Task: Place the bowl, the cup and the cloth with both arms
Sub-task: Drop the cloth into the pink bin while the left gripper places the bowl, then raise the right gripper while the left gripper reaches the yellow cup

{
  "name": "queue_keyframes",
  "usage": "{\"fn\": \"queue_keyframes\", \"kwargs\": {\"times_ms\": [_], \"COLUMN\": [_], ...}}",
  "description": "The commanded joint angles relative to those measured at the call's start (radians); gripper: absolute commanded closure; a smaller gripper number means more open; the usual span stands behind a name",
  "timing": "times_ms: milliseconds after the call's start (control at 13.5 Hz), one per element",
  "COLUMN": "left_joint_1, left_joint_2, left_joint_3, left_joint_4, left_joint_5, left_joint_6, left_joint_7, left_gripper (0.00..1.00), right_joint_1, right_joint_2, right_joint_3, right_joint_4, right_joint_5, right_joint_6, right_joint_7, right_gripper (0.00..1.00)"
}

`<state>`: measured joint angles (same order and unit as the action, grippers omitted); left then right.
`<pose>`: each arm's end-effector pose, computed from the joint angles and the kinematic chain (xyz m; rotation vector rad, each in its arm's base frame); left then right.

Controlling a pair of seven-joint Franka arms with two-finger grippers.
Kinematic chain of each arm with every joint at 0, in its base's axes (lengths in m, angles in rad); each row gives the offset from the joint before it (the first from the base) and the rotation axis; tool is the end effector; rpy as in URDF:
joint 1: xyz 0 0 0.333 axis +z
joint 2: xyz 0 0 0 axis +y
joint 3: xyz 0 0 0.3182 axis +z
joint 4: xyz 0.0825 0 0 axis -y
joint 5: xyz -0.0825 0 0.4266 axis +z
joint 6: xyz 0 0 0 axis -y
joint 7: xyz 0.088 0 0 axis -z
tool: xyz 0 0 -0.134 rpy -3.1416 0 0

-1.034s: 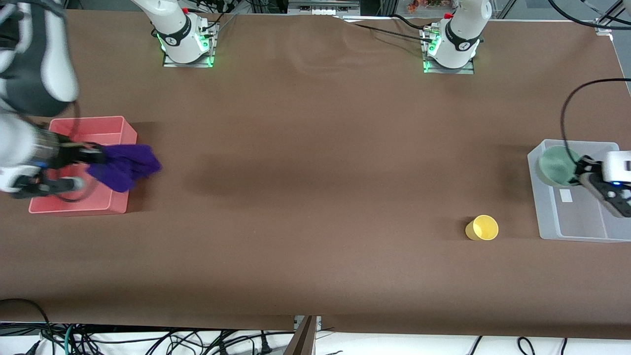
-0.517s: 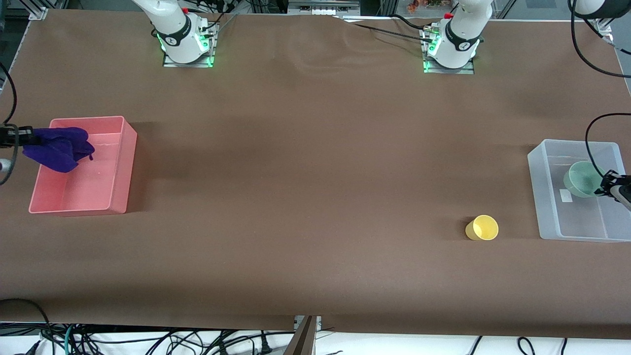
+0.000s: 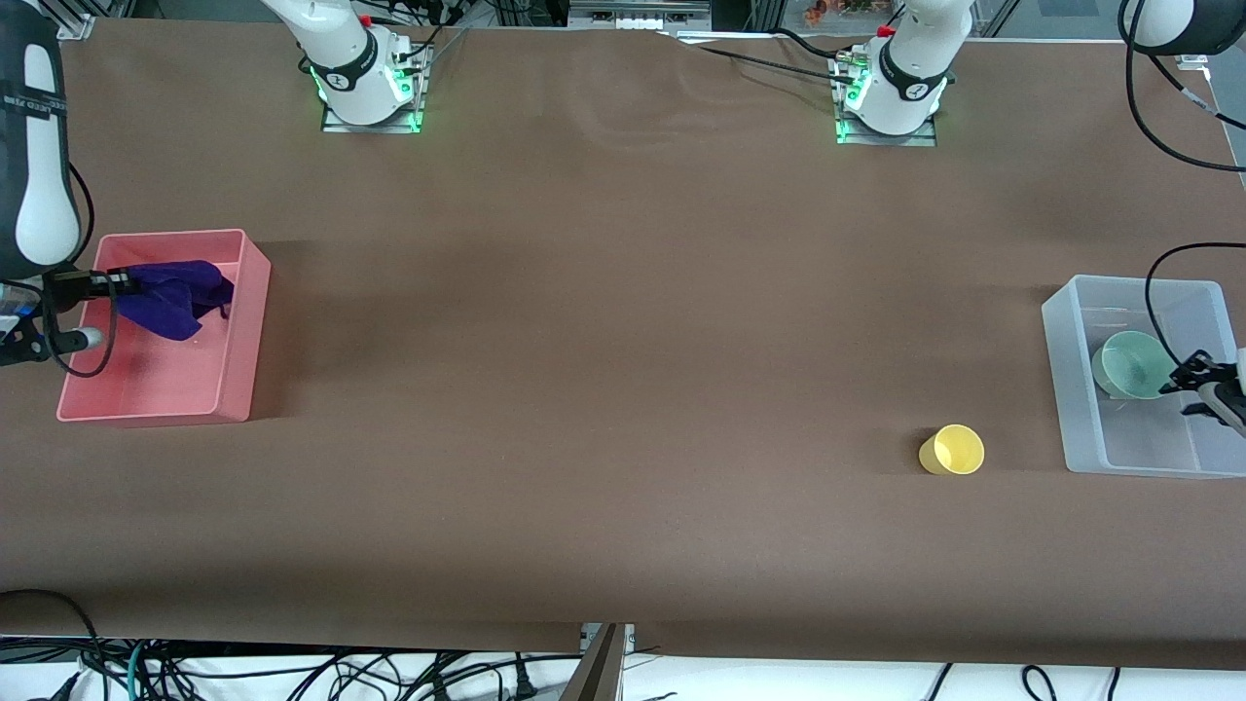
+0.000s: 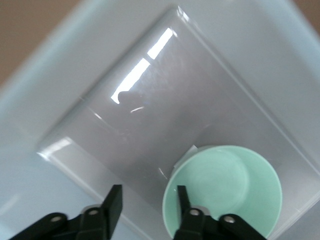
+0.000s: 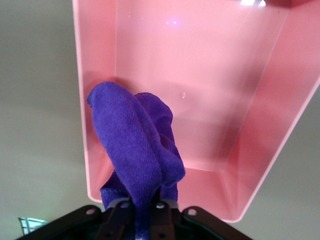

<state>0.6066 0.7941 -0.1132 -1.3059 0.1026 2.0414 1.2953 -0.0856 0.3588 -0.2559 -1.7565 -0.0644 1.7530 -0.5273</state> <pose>0.6707 0.3889 0.2167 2.8477 -1.2368 -0.0624 0.5954 -0.2119 0.3029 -3.0575 -0.3200 0.5949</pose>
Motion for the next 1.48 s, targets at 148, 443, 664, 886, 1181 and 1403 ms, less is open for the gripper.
{"fn": "queue_keyframes", "kwargs": {"times_ms": [148, 443, 664, 886, 1181, 1403], "left_joint_1": [-0.097, -0.194, -0.26, -0.307, -0.317, -0.318], "left_joint_2": [-0.154, -0.151, -0.096, -0.02, 0.042, 0.051], "left_joint_3": [-0.072, -0.103, -0.102, -0.102, -0.1, -0.1], "left_joint_4": [-0.001, -0.003, -0.003, -0.007, -0.022, -0.042], "left_joint_5": [-0.014, -0.141, -0.149, -0.185, -0.21, -0.208], "left_joint_6": [-0.182, -0.185, -0.153, -0.077, 0.006, 0.006], "left_joint_7": [-0.19, -0.558, -0.889, -1.089, -1.127, -1.119], "left_gripper": [0.0, 0.0, 0.0, 0.0, 0.34, 0.96], "right_joint_1": [0.0, 0.007, 0.009, 0.007, 0.003, 0.003], "right_joint_2": [-0.089, -0.159, -0.19, -0.192, -0.204, -0.208], "right_joint_3": [0.015, 0.174, 0.3, 0.303, 0.29, 0.291], "right_joint_4": [0.058, 0.209, 0.276, 0.325, 0.321, 0.324], "right_joint_5": [0.003, 0.017, -0.017, -0.032, -0.026, 0.012], "right_joint_6": [-0.044, -0.23, -0.259, -0.129, -0.096, -0.239], "right_joint_7": [-0.005, 0.041, 0.15, 0.158, 0.153, 0.341], "right_gripper": [0.0, 0.0, 0.0, 0.0, 0.0, 0.0]}}
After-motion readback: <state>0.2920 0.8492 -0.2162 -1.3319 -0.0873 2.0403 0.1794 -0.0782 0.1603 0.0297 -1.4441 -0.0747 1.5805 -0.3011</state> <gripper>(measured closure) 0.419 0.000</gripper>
